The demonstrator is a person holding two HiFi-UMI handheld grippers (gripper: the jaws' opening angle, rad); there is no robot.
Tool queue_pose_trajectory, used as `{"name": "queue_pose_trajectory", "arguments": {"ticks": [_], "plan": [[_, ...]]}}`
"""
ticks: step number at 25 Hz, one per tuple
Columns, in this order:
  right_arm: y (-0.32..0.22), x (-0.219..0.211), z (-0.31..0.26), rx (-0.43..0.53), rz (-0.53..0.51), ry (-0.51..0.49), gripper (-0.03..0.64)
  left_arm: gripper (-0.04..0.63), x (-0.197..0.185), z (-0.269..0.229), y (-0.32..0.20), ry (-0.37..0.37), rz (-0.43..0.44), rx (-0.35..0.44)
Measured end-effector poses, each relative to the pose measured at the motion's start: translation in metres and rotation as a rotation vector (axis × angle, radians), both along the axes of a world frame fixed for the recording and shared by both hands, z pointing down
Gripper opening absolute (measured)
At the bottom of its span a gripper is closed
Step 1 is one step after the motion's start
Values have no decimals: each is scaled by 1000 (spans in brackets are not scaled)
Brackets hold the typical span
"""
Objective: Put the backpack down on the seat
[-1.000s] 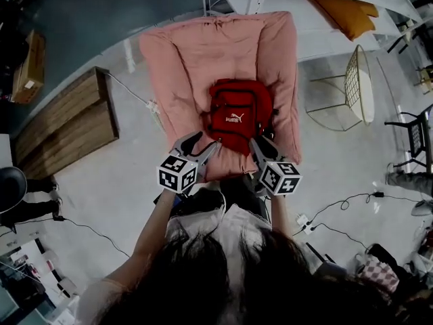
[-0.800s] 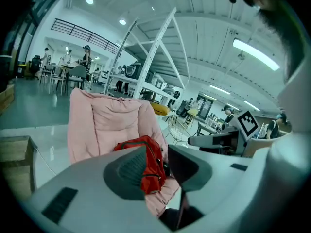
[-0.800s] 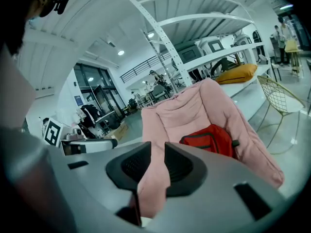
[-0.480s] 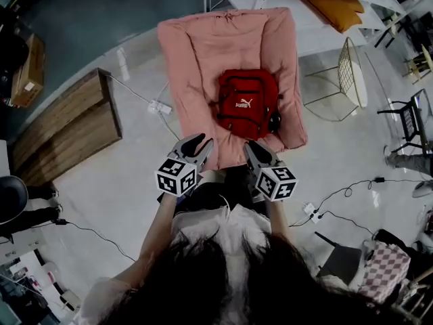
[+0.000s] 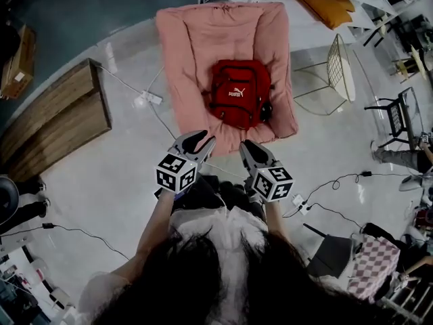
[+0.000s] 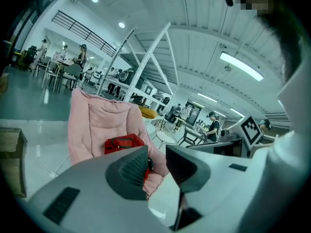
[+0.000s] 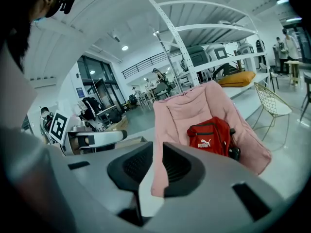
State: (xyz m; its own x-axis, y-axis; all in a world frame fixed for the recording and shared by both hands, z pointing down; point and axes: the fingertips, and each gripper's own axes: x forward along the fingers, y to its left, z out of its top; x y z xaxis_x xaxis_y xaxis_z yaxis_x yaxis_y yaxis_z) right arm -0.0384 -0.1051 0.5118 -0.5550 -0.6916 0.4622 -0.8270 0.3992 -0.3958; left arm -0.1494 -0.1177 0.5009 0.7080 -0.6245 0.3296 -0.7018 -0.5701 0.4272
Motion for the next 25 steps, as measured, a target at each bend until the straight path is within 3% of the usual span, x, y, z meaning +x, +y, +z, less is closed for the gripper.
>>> {"name": "queue_pose_trajectory", "arguments": {"ticks": [11,25], "plan": [[33,21,-12,28,-24,-47,71,126,41,-24,37,13,4,14],[136,81,-32,94,-32,-115,71,126,104,-32,147,-54,-9,32]]}}
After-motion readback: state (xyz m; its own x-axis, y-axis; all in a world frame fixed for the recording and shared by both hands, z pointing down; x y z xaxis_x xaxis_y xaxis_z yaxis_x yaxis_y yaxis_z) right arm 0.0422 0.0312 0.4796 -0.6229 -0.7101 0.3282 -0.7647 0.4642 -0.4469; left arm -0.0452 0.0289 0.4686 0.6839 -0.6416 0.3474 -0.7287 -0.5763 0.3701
